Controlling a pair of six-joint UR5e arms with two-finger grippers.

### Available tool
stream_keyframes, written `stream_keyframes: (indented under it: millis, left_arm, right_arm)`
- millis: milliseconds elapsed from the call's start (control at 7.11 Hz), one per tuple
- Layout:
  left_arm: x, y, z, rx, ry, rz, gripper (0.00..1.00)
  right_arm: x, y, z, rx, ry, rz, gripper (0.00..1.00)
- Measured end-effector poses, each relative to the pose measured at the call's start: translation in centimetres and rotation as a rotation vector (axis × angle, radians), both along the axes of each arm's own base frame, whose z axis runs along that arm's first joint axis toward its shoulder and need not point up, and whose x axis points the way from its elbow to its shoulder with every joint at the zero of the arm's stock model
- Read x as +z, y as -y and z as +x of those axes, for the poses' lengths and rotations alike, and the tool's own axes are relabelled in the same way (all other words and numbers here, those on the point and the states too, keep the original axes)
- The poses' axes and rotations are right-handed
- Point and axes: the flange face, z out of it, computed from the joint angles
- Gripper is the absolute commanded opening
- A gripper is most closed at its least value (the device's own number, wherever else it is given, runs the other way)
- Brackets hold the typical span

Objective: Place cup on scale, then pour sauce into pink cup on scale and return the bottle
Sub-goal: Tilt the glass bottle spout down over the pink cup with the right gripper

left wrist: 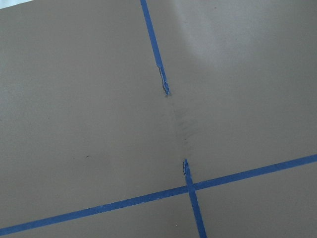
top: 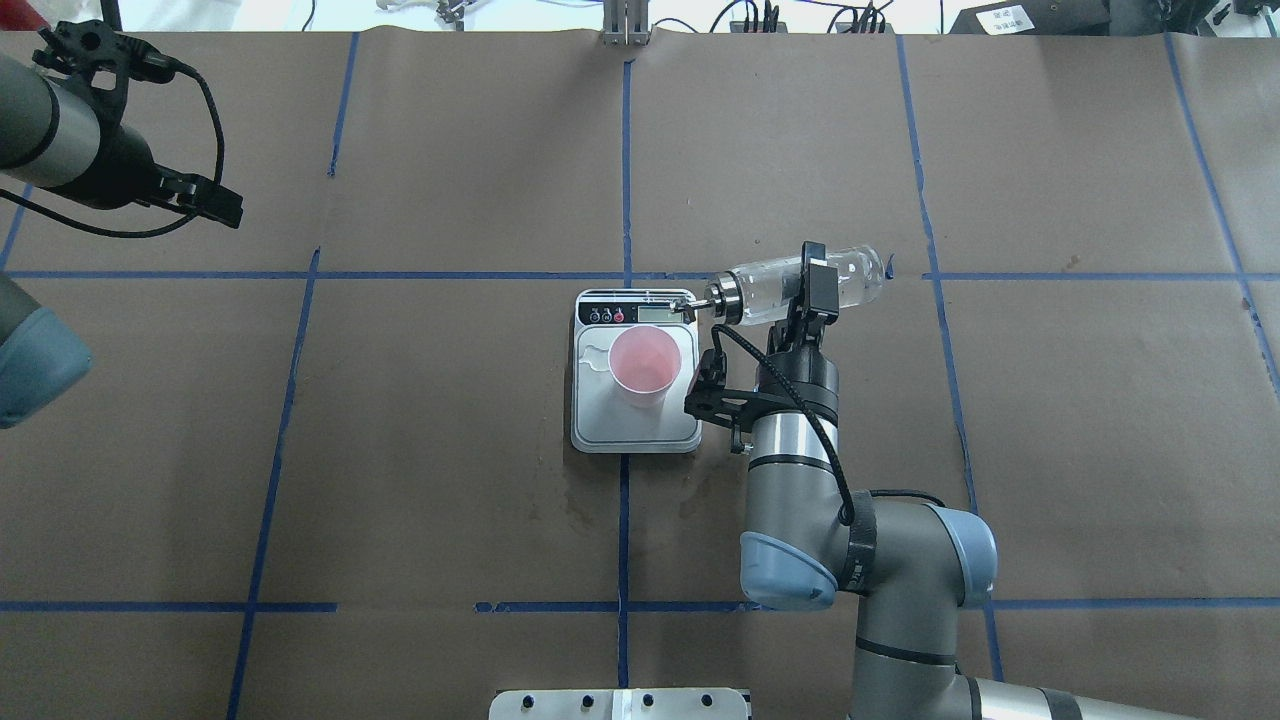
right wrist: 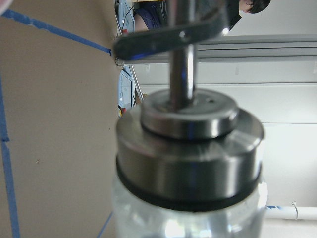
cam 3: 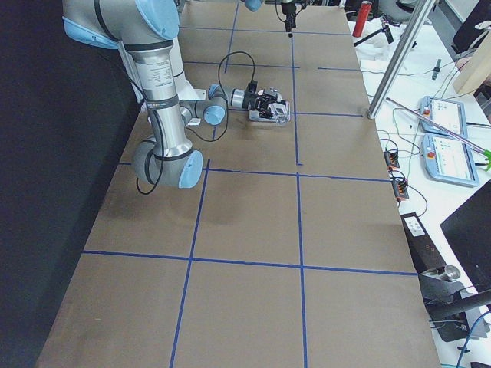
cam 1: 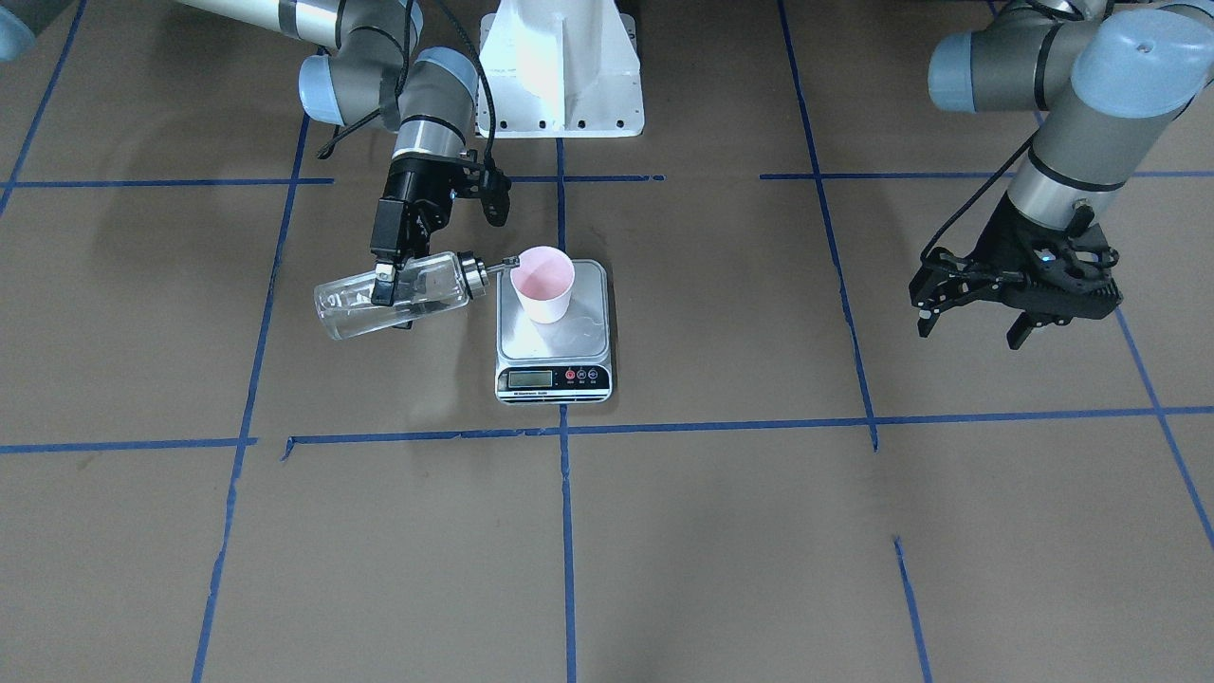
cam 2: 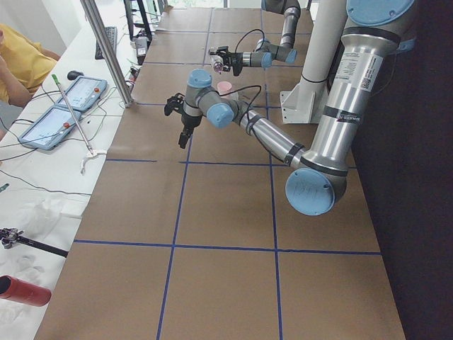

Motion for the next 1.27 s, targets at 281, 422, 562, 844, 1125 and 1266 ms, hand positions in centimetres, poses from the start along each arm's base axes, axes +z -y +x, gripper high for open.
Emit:
stream_keyframes:
  millis: [281,422,562,844,1125,1266]
  left_arm:
    - [0.04,-0.03,0.08,0.000,-0.001,-0.003,1.00]
    - [0.13,-0.01,0.11,0.001,0.000,-0.004,1.00]
    - [0.20,0.02,0.15,0.001,0.000,-0.004,1.00]
    - [0.23,0.04,0.16,0.001,-0.001,-0.004,1.00]
    - [0.14,0.03,0.13,0.000,-0.002,-0.003,1.00]
    - [0.13,0.03,0.11,0.000,-0.002,-0.002,1.00]
  right_arm:
    - [-0.27,-0.35,-0.09,0.000,-0.096,0.016,0.00]
    - [-0.35,-0.45,-0.09,0.001,-0.122,0.021,0.00]
    - [-0.41,-0.55,-0.12,0.002,-0.138,0.026,0.00]
    - [-0.57,-0.81,-0.21,0.004,-0.172,0.034,0.00]
    - [-0.72,-1.01,-0.17,0.011,-0.225,0.046,0.00]
    - [-0.81,-1.07,-0.13,0.013,-0.253,0.050,0.00]
